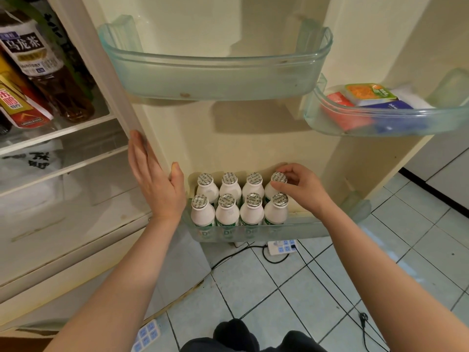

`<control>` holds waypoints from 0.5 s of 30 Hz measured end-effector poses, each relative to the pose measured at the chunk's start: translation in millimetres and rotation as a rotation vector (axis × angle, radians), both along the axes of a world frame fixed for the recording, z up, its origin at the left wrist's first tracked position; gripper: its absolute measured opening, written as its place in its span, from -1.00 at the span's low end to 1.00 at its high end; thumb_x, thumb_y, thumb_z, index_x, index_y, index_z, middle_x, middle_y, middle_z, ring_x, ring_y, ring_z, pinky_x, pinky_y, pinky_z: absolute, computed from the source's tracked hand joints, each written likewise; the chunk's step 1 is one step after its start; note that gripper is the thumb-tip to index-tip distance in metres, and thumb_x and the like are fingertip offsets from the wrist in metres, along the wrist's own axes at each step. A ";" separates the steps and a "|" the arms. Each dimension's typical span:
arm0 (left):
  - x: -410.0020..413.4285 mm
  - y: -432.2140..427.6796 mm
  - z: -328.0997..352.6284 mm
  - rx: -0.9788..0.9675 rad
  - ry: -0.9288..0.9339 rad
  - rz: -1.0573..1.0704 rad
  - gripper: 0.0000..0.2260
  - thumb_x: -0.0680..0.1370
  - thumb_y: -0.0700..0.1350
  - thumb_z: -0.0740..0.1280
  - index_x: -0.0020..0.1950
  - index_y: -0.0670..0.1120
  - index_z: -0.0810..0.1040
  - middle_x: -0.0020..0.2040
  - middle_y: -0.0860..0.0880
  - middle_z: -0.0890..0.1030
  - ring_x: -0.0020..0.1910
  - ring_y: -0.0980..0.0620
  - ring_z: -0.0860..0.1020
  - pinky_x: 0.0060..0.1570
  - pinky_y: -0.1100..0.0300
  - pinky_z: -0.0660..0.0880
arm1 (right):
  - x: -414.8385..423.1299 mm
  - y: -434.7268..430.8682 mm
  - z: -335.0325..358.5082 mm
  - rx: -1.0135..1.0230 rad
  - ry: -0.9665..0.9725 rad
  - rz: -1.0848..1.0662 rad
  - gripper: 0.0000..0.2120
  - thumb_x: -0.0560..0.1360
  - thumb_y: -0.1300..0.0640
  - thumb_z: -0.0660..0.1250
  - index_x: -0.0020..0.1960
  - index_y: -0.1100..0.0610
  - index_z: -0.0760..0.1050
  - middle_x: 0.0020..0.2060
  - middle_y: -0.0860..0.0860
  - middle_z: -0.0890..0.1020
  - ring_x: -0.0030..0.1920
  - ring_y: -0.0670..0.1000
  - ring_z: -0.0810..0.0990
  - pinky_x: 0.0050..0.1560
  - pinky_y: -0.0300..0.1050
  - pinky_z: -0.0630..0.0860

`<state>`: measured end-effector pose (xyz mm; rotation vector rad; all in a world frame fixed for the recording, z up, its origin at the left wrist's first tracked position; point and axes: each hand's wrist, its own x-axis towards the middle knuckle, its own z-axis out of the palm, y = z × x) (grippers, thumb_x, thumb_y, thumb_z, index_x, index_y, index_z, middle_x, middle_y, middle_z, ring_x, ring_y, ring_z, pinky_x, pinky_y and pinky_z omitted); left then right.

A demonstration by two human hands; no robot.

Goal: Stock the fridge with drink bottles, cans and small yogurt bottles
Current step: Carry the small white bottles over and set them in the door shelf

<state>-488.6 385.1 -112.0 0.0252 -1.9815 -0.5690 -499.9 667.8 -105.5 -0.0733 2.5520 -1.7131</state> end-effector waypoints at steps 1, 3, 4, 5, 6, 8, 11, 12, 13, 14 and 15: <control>0.4 0.4 0.8 0.002 -0.003 0.001 -0.46 0.52 -0.14 0.14 0.44 -0.38 0.20 0.48 -0.15 0.09 0.48 -0.16 0.12 0.49 0.05 0.04 | 0.5 -0.4 -0.6 -0.001 0.004 -0.001 -0.74 0.41 0.21 0.46 0.07 0.12 0.51 -0.04 -0.01 0.62 -0.03 -0.10 0.56 0.02 -0.28 0.48; 1.2 0.8 1.6 0.006 -0.013 0.006 -0.45 0.52 -0.13 0.13 0.44 -0.38 0.21 0.48 -0.15 0.08 0.47 -0.17 0.13 0.49 0.06 0.04 | 1.9 -2.1 -1.9 -0.001 0.033 -0.001 -0.75 0.42 0.23 0.44 0.07 0.13 0.50 -0.05 -0.05 0.59 -0.01 -0.11 0.54 -0.01 -0.39 0.44; 1.6 0.8 1.8 0.004 -0.016 0.008 -0.45 0.52 -0.13 0.13 0.44 -0.38 0.21 0.48 -0.15 0.08 0.47 -0.17 0.13 0.49 0.06 0.04 | 2.3 -2.8 -2.5 0.000 0.046 0.000 -0.75 0.43 0.24 0.43 0.08 0.13 0.50 -0.04 -0.06 0.58 0.01 -0.12 0.53 -0.01 -0.41 0.43; 1.9 0.7 1.8 0.002 -0.017 0.009 -0.45 0.52 -0.13 0.13 0.44 -0.39 0.21 0.48 -0.15 0.08 0.47 -0.17 0.13 0.49 0.06 0.04 | 2.7 -3.3 -3.0 0.001 0.051 0.001 -0.75 0.43 0.24 0.43 0.08 0.13 0.50 -0.02 -0.06 0.58 0.03 -0.11 0.53 0.01 -0.39 0.43; 2.3 0.7 2.0 -0.002 -0.018 0.009 -0.45 0.51 -0.13 0.13 0.44 -0.39 0.21 0.48 -0.15 0.08 0.47 -0.17 0.13 0.49 0.05 0.04 | 2.8 -3.3 -3.3 -0.002 0.047 0.002 -0.75 0.43 0.24 0.43 0.09 0.12 0.50 -0.01 -0.06 0.58 0.06 -0.11 0.53 0.05 -0.34 0.43; 2.7 0.8 2.4 -0.008 -0.017 0.009 -0.45 0.51 -0.14 0.14 0.43 -0.40 0.21 0.48 -0.16 0.08 0.47 -0.17 0.13 0.49 0.04 0.04 | 2.9 -3.2 -3.3 -0.017 0.031 0.003 -0.74 0.44 0.23 0.42 0.10 0.10 0.50 0.01 -0.07 0.58 0.08 -0.10 0.53 0.11 -0.27 0.43; 2.5 0.6 3.2 -0.011 -0.014 0.007 -0.45 0.50 -0.15 0.14 0.43 -0.41 0.22 0.47 -0.16 0.09 0.46 -0.18 0.13 0.48 0.06 0.04 | 2.4 -3.3 -2.9 -0.085 -0.008 0.002 -0.73 0.43 0.27 0.42 0.10 0.11 0.51 0.04 -0.02 0.60 0.09 -0.06 0.54 0.15 -0.18 0.47; 2.4 0.5 3.5 -0.012 -0.013 0.006 -0.45 0.50 -0.15 0.15 0.43 -0.41 0.22 0.47 -0.17 0.10 0.46 -0.19 0.14 0.48 0.06 0.03 | 2.1 -3.4 -2.9 -0.111 -0.024 0.004 -0.73 0.44 0.28 0.41 0.11 0.12 0.51 0.06 0.02 0.60 0.09 -0.04 0.55 0.15 -0.16 0.48; 2.3 0.2 3.7 -0.012 -0.012 0.003 -0.45 0.50 -0.15 0.15 0.43 -0.40 0.22 0.47 -0.17 0.10 0.46 -0.19 0.14 0.48 0.07 0.03 | 2.0 -3.7 -3.2 -0.134 -0.038 0.007 -0.72 0.44 0.29 0.41 0.12 0.14 0.51 0.09 0.05 0.60 0.09 -0.02 0.55 0.13 -0.17 0.49; 2.3 -0.1 3.9 -0.011 -0.011 0.002 -0.45 0.50 -0.14 0.15 0.43 -0.40 0.22 0.47 -0.17 0.11 0.46 -0.19 0.14 0.48 0.08 0.03 | 2.3 -4.2 -3.9 -0.155 -0.051 0.007 -0.71 0.44 0.30 0.40 0.14 0.15 0.51 0.10 0.07 0.60 0.10 -0.02 0.56 0.10 -0.19 0.50; 2.4 -0.2 4.0 -0.010 -0.012 0.002 -0.44 0.50 -0.14 0.15 0.43 -0.40 0.22 0.47 -0.17 0.11 0.46 -0.18 0.14 0.48 0.08 0.03 | 2.7 -4.9 -5.0 -0.175 -0.058 0.004 -0.70 0.44 0.29 0.40 0.16 0.16 0.50 0.11 0.06 0.60 0.10 -0.04 0.56 0.07 -0.24 0.50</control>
